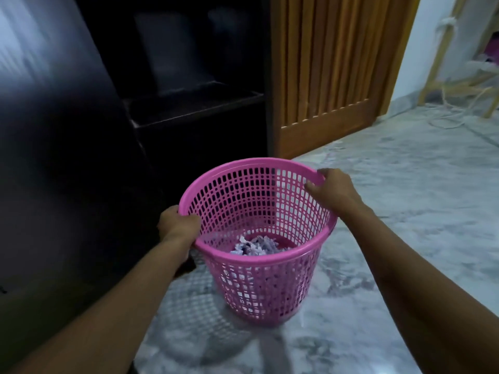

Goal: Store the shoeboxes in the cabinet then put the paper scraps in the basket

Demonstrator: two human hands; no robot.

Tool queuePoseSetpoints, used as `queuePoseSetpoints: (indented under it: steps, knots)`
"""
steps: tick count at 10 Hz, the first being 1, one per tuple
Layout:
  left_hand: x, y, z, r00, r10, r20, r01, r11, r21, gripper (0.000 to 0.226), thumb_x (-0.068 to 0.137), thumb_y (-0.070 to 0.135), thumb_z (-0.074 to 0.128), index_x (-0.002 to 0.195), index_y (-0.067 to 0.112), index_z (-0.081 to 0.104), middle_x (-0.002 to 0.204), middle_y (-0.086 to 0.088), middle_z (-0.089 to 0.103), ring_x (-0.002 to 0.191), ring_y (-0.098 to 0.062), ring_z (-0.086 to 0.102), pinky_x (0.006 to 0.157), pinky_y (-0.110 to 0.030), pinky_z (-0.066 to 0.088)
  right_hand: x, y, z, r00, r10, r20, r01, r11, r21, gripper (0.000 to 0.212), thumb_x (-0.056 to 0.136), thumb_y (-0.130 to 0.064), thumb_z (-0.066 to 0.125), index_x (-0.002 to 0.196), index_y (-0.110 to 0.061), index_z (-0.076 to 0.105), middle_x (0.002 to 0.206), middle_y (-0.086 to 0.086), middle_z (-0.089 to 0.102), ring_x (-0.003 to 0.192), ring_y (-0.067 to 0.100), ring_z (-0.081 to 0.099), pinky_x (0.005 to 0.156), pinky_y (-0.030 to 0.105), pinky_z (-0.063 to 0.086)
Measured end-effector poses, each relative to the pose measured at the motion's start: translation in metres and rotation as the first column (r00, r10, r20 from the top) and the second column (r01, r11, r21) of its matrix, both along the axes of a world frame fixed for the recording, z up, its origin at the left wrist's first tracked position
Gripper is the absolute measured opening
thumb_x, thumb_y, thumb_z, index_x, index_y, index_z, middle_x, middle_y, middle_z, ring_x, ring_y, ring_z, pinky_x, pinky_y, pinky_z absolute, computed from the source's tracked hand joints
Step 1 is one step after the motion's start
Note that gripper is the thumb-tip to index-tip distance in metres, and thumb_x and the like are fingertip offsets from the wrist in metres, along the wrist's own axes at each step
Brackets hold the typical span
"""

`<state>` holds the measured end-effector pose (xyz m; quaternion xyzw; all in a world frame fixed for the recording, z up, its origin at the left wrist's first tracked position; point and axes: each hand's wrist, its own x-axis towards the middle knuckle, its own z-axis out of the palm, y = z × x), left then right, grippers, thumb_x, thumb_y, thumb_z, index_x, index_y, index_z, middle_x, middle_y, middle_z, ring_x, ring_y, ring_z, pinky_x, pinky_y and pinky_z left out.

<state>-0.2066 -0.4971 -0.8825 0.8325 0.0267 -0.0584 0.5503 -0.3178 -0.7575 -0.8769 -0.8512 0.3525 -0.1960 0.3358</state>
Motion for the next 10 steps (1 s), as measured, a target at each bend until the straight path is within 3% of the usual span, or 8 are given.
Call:
queuePoseSetpoints:
  steps: [1, 2, 3, 4, 6, 8, 9, 10]
  knots:
    - [0.01, 0.003, -0.003, 0.998, 0.068, -0.016, -0.068, 0.996, -0.053, 0.039, 0.086, -0.008, 0.049, 0.119, 0.006, 0.062, 0.089, -0.013, 0.063, 0.08, -0.034, 0.065, 0.069, -0.043, 0.058, 0.01, 0.004, -0.004, 0.998, 0.04, 0.048, -0.042, 0.998, 0.038, 0.039, 0.094, -0.027, 0.062, 0.129, -0.01, 0.059, 0.091, 0.002, 0.062, 0.062, 0.008, 0.061, 0.049, 0.02, 0.044]
    - [0.022, -0.002, -0.005, 0.991, 0.133, -0.032, -0.135, 0.986, -0.094, 0.038, 0.086, -0.006, 0.049, 0.12, 0.005, 0.061, 0.099, -0.016, 0.064, 0.086, -0.035, 0.066, 0.075, -0.046, 0.059, 0.014, 0.002, -0.006, 0.998, 0.033, 0.054, -0.037, 0.996, 0.082, 0.044, 0.094, -0.027, 0.063, 0.133, -0.008, 0.056, 0.099, 0.007, 0.065, 0.067, 0.014, 0.063, 0.049, 0.021, 0.045]
    - [0.031, -0.008, -0.007, 0.976, 0.215, -0.02, -0.216, 0.968, -0.128, 0.037, 0.084, -0.005, 0.051, 0.119, 0.003, 0.06, 0.108, -0.02, 0.064, 0.083, -0.034, 0.063, 0.073, -0.044, 0.058, 0.013, -0.001, -0.011, 0.999, 0.006, 0.047, -0.013, 0.99, 0.137, 0.052, 0.093, -0.032, 0.064, 0.137, -0.008, 0.052, 0.112, 0.015, 0.069, 0.068, 0.015, 0.064, 0.053, 0.025, 0.051]
    - [0.036, -0.01, -0.01, 0.963, 0.268, -0.016, -0.268, 0.954, -0.132, 0.033, 0.085, -0.001, 0.055, 0.117, 0.003, 0.059, 0.11, -0.02, 0.064, 0.084, -0.034, 0.063, 0.073, -0.04, 0.056, 0.013, 0.001, -0.016, 0.996, 0.001, 0.095, -0.02, 0.98, 0.2, 0.053, 0.092, -0.031, 0.065, 0.137, -0.006, 0.051, 0.112, 0.017, 0.07, 0.076, 0.02, 0.067, 0.065, 0.034, 0.057]
    - [0.043, -0.01, -0.013, 0.956, 0.292, -0.022, -0.292, 0.942, -0.166, 0.032, 0.09, -0.001, 0.053, 0.121, 0.004, 0.058, 0.097, -0.013, 0.058, 0.063, -0.021, 0.054, 0.057, -0.032, 0.046, 0.02, 0.011, -0.019, 0.988, 0.05, 0.143, -0.078, 0.977, 0.2, 0.035, 0.093, -0.019, 0.062, 0.123, -0.001, 0.063, 0.093, 0.014, 0.072, 0.074, 0.024, 0.072, 0.069, 0.039, 0.062]
    - [0.047, -0.004, -0.011, 0.967, 0.25, -0.048, -0.255, 0.946, -0.202, 0.029, 0.092, 0.007, 0.053, 0.119, 0.002, 0.061, 0.082, -0.009, 0.058, 0.055, -0.016, 0.051, 0.046, -0.028, 0.04, 0.027, 0.011, -0.02, 0.997, 0.081, -0.009, -0.078, 0.979, 0.187, 0.036, 0.092, -0.028, 0.066, 0.119, -0.004, 0.065, 0.092, 0.01, 0.071, 0.076, 0.021, 0.071, 0.063, 0.032, 0.06]
    - [0.039, -0.006, -0.004, 0.98, 0.19, 0.068, -0.182, 0.978, -0.101, 0.032, 0.092, 0.015, 0.055, 0.122, 0.004, 0.056, 0.1, -0.013, 0.059, 0.06, -0.017, 0.053, 0.046, -0.027, 0.039, 0.028, 0.008, -0.019, 0.994, 0.071, -0.088, -0.054, 0.982, 0.183, 0.043, 0.091, -0.037, 0.065, 0.12, -0.006, 0.064, 0.092, 0.008, 0.071, 0.076, 0.021, 0.07, 0.07, 0.038, 0.061]
    - [0.032, -0.014, 0.017, 0.959, 0.068, 0.276, -0.093, 0.992, 0.079, 0.042, 0.092, 0.026, 0.058, 0.132, 0.017, 0.049, 0.131, -0.008, 0.044, 0.086, -0.022, 0.059, 0.057, -0.032, 0.051, 0.029, 0.017, 0.0, 0.987, 0.032, -0.157, -0.03, 0.999, 0.014, 0.05, 0.091, -0.045, 0.062, 0.128, -0.01, 0.06, 0.098, 0.007, 0.07, 0.077, 0.019, 0.068, 0.068, 0.036, 0.059]
